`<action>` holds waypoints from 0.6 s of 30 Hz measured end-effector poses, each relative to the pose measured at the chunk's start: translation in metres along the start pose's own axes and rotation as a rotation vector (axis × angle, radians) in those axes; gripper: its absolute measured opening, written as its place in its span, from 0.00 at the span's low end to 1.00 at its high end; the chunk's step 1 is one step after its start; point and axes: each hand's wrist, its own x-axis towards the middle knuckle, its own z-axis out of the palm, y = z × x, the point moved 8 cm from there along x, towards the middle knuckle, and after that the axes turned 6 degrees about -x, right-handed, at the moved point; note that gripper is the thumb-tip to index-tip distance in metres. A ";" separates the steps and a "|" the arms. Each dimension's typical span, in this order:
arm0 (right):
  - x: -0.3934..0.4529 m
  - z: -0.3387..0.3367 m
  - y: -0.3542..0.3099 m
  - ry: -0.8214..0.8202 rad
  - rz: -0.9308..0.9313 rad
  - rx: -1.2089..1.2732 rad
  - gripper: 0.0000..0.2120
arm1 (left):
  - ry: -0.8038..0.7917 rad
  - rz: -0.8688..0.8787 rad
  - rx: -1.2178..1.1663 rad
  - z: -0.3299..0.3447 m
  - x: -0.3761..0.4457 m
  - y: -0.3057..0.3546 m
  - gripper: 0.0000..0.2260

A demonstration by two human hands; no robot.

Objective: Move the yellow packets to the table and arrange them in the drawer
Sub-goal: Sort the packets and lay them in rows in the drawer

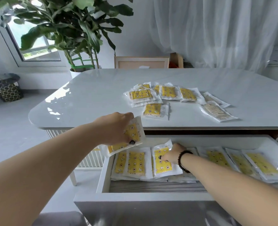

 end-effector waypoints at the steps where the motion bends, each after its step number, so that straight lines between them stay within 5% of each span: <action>1: -0.001 -0.002 0.000 0.027 0.001 -0.023 0.27 | -0.005 0.001 -0.004 0.001 0.000 0.000 0.20; 4: -0.003 -0.007 0.000 0.075 -0.014 -0.071 0.31 | -0.005 0.004 -0.014 0.002 -0.001 0.004 0.21; 9: -0.010 -0.020 0.002 0.132 -0.044 -0.071 0.16 | 0.065 -0.061 -0.199 -0.002 -0.001 0.004 0.22; 13: -0.024 -0.046 -0.003 0.246 -0.119 0.042 0.17 | 0.149 -0.157 -0.469 -0.012 -0.006 0.003 0.21; 18: -0.076 -0.063 -0.046 -0.144 -0.282 0.719 0.17 | 0.213 -0.185 -0.821 -0.016 -0.015 0.013 0.15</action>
